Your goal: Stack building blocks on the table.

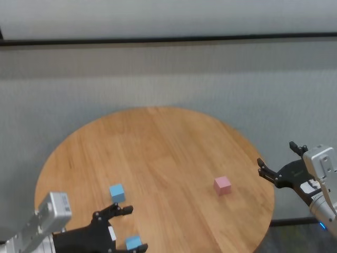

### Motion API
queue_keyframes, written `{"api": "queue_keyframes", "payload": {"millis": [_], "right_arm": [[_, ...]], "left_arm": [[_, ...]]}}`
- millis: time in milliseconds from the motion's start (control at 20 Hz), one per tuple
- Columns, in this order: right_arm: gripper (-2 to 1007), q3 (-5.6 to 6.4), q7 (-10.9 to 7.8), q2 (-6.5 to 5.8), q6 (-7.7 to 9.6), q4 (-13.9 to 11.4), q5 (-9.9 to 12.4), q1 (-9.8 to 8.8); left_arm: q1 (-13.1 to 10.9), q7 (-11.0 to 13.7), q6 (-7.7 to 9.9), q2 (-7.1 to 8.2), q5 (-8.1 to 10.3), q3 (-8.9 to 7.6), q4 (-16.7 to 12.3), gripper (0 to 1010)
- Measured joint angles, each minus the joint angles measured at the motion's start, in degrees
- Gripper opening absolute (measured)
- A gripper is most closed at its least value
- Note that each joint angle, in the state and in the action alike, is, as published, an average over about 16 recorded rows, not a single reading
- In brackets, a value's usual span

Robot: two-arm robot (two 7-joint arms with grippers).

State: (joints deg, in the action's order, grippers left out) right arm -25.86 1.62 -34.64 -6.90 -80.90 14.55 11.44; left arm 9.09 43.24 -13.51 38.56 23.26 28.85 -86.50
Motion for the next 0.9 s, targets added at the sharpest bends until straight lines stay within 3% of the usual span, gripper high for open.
{"api": "queue_keyframes", "payload": {"millis": [900], "right_arm": [[1005, 0.0, 0.0, 0.0, 0.0, 0.0, 0.0, 0.0]], "left_arm": [[2.89, 0.36, -0.32, -2.18, -6.43, 2.85, 4.87, 1003]]}}
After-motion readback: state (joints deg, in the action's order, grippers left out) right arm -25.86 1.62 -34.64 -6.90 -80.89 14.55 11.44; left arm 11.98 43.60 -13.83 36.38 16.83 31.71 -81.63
